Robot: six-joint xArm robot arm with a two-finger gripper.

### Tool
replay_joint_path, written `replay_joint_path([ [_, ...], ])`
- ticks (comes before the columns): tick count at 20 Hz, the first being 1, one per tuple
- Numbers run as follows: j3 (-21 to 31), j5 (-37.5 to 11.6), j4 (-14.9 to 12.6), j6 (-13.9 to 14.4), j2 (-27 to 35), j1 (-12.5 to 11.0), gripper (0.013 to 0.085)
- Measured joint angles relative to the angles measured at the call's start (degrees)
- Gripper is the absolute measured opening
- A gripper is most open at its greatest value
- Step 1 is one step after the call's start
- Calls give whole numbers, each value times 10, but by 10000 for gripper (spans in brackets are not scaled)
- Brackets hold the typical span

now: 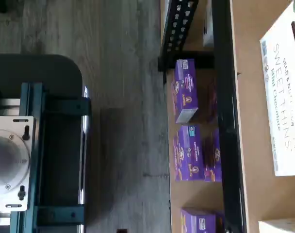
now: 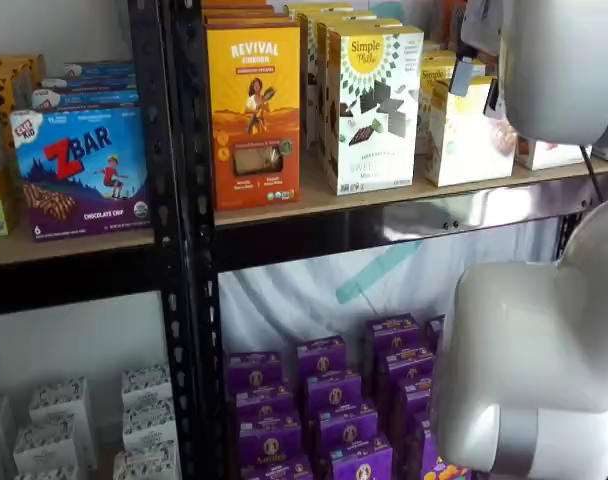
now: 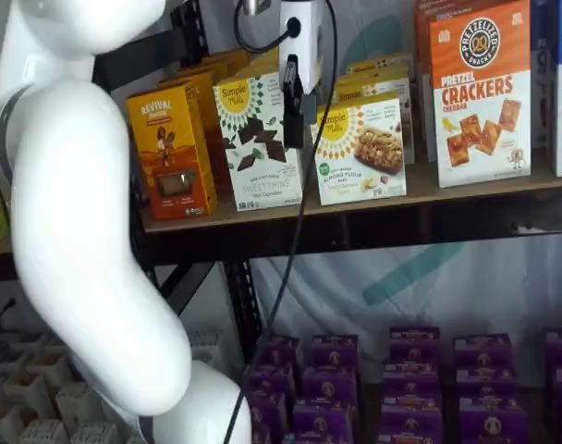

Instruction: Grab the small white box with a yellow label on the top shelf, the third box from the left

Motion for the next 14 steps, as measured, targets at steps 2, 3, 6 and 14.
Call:
replay_joint_path([
  [2, -7, 8, 8, 1, 3, -3, 850],
  [3, -10, 10, 10, 2, 4, -3, 850],
  [6, -13, 9, 13, 5, 4, -1, 850],
  [14, 2, -67, 84, 2, -2, -24, 850],
])
